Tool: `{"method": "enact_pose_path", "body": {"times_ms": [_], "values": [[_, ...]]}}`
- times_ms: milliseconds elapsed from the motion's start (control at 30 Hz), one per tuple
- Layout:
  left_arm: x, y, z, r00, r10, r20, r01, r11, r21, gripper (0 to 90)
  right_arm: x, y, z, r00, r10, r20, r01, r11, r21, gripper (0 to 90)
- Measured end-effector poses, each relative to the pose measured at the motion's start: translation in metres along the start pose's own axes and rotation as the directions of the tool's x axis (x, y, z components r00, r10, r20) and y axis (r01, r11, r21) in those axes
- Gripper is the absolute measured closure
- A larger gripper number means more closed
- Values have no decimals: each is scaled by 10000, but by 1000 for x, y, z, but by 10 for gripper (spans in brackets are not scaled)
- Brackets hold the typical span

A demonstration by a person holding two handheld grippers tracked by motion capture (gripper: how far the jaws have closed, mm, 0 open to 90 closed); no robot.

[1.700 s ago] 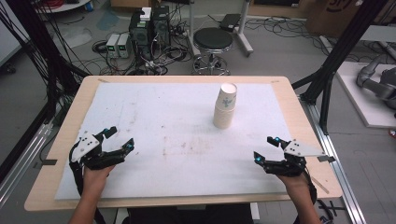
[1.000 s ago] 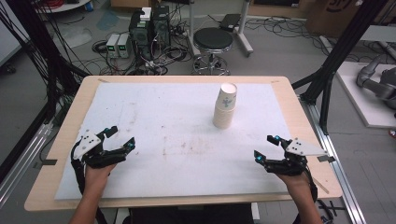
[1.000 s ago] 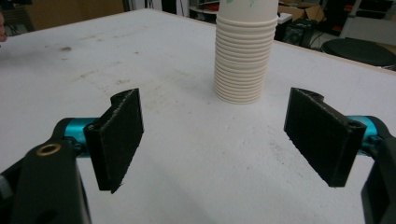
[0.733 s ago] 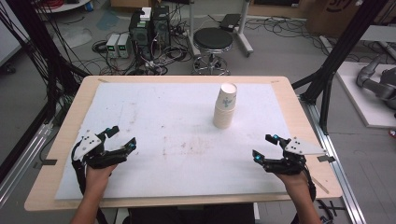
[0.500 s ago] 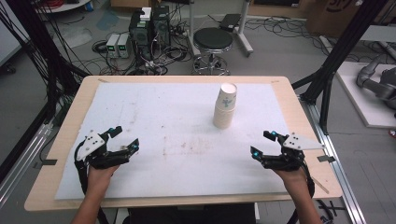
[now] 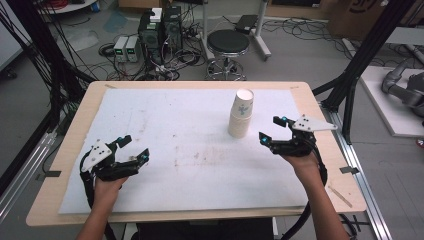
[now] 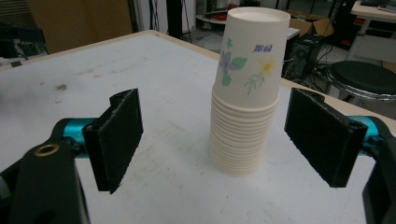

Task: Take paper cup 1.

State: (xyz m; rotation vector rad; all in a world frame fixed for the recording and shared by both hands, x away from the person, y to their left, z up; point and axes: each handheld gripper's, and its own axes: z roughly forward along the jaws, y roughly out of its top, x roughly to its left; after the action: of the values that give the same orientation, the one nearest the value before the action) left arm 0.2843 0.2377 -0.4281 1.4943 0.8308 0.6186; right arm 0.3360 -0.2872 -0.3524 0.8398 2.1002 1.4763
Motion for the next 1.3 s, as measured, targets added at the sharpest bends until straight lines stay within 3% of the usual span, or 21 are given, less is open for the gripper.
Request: {"method": "enact_pose_path", "body": {"times_ms": [367, 733, 1100, 1300], "values": [[2, -1, 2, 9999, -100, 22, 100, 9999, -6, 153, -13, 29, 32, 9996, 260, -86, -255, 9980, 580, 199], [3, -1, 2, 10000, -94, 14, 94, 10000, 22, 153, -28, 54, 54, 9985, 113, 541, -174, 9933, 1145, 199], [4, -2, 2, 9999, -112, -60, 112, 9999, 56, 153, -41, 65, 73, 9966, 269, 781, -382, 9885, 1463, 199], [5, -2, 2, 9999, -145, -89, 145, 9999, 32, 153, -43, 63, 82, 9974, 389, 609, -483, 9856, 1623, 199]]}}
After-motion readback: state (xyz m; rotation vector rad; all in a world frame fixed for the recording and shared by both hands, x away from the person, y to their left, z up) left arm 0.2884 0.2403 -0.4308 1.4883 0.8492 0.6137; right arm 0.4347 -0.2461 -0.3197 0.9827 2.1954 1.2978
